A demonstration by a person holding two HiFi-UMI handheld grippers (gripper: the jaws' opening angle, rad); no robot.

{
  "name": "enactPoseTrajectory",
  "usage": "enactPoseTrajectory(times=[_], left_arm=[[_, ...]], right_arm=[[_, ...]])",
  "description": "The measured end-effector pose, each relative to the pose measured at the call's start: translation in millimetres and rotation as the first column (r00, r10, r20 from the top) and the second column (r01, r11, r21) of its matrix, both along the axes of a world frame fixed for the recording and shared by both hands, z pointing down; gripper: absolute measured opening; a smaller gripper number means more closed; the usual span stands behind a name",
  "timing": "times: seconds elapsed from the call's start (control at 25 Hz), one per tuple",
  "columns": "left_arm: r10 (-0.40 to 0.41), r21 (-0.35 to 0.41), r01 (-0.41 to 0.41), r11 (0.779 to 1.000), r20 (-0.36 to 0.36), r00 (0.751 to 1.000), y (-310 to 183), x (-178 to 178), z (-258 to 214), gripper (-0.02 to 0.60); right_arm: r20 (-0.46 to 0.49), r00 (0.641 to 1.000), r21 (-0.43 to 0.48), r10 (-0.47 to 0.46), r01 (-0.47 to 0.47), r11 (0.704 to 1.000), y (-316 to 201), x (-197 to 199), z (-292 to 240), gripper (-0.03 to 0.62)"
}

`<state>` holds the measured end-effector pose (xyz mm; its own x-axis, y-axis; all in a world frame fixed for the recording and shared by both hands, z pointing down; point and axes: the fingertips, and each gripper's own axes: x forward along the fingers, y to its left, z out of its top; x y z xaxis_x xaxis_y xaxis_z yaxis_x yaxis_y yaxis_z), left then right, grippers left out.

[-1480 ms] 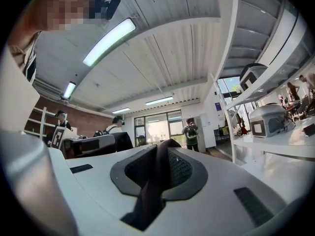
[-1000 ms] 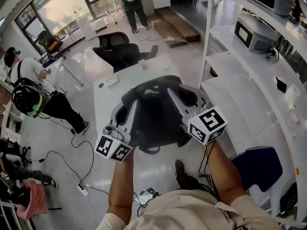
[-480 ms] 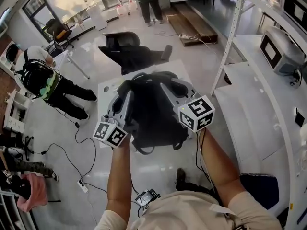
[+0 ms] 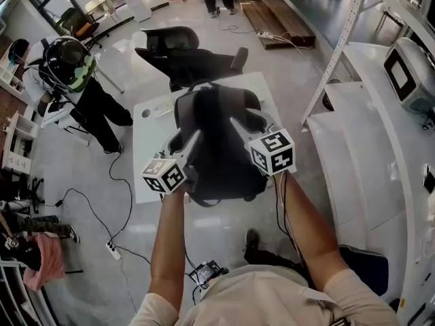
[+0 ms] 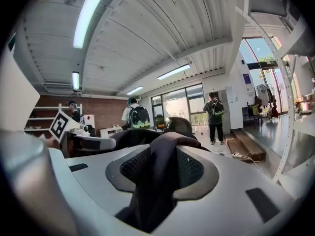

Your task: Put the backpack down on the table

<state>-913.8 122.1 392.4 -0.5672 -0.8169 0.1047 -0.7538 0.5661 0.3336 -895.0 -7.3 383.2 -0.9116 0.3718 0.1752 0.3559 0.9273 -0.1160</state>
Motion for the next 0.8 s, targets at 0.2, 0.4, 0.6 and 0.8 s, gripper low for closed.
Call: enactPoseTrajectory(times=[0.2,0.4,0.6,0.8], left_arm=[[-0.091,-0.088,0.093,0.992,0.027,0.996,19,-9,23,0.258],[-0.073,-0.158,0.084,0.984,0.08,0.994,36,26,20,0.258],[-0.008,-0.145,0.033,0.989,0.166,0.986,54,85,-11,0.256],[0.048,-0.129,-0.016,0.991,0.247,0.968,83,156,-53,0.226]], right_arm=[[-0.044,0.997,0.092,0.062,-0.058,0.994,-12,2,34,0.194],[-0.08,0.995,0.132,0.056,-0.045,0.99,0,28,52,0.206],[-0.041,0.999,0.107,0.035,-0.031,0.994,34,75,33,0.204],[0.022,1.0,0.079,-0.021,0.019,0.997,88,131,-5,0.198]])
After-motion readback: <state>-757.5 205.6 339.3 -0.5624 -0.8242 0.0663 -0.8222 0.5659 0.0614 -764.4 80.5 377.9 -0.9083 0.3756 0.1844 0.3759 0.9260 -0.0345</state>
